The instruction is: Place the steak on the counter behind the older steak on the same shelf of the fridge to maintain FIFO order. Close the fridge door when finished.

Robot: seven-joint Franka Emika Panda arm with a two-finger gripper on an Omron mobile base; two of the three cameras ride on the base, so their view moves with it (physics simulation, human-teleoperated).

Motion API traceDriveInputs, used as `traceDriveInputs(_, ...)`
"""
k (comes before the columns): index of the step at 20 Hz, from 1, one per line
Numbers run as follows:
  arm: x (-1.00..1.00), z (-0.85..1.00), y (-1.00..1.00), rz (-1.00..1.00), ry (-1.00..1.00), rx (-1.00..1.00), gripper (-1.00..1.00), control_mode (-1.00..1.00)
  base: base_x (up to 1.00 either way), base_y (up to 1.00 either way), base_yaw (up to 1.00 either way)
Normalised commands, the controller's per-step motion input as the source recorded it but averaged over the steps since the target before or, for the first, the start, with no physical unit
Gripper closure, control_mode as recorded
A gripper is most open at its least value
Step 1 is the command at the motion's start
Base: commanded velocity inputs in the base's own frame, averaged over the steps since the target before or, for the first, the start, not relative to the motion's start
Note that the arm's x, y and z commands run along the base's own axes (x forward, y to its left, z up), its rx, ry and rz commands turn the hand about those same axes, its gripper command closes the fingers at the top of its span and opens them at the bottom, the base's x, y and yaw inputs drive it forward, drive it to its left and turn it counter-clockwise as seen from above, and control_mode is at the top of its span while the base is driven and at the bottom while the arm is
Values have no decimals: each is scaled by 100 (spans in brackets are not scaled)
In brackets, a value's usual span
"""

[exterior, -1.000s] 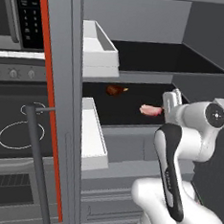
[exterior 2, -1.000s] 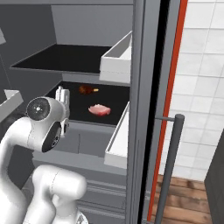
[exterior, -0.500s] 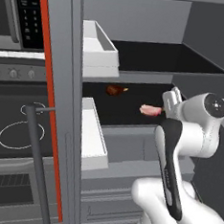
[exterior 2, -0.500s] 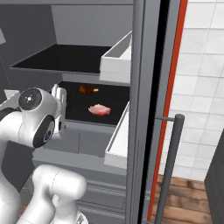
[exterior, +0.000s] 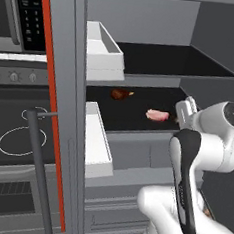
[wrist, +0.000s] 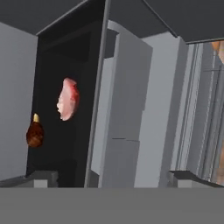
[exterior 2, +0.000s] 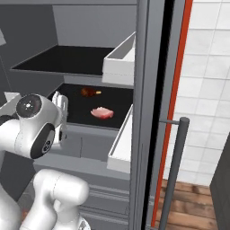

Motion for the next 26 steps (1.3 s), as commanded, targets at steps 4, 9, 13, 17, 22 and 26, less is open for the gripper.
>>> traceDriveInputs(4,-75,-22,1,-5,0,0,-100,100,-25,2,-3)
traceDriveInputs(9,0,0,0,0,0,0,-100,100,-89,10,-11)
traceDriveInputs(13,0,0,0,0,0,0,-100,100,-78,0,-8)
traceDriveInputs(17,0,0,0,0,0,0,-100,100,-47,12,-3)
traceDriveInputs(22,0,0,0,0,0,0,-100,100,-19,12,0)
traceDriveInputs(26,0,0,0,0,0,0,-100,100,-26,0,3)
